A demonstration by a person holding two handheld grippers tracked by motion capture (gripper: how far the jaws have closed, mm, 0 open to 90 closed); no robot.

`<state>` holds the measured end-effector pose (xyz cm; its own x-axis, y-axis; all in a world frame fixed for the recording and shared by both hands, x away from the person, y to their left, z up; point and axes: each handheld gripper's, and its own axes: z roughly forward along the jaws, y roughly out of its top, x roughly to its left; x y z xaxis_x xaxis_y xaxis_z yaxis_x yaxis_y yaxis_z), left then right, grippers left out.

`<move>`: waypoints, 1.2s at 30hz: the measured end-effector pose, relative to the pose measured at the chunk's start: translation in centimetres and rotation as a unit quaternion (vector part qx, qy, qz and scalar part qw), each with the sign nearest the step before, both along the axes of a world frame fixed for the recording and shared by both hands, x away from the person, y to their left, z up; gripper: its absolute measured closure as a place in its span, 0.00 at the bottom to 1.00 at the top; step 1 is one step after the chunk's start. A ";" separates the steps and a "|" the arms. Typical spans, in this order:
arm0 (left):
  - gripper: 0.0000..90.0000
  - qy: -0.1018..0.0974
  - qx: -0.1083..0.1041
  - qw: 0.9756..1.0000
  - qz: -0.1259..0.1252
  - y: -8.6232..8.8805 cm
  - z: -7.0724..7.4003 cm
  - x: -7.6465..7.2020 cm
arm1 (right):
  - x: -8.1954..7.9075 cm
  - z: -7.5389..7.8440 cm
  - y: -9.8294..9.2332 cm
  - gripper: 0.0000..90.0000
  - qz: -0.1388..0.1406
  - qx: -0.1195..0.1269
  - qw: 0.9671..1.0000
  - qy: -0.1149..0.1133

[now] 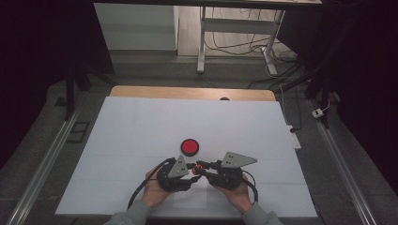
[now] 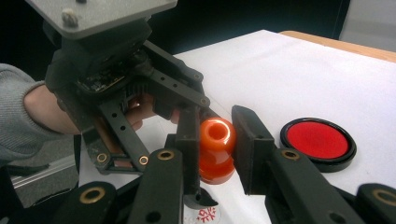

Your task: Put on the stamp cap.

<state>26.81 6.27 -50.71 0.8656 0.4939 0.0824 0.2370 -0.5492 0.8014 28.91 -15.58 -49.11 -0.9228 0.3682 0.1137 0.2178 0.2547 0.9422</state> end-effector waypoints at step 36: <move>0.21 0.025 -0.042 0.997 0.061 5.3 1.5 -0.9 | 0.5 0.5 -1.0 0.80 -0.022 0.003 1.000 -0.008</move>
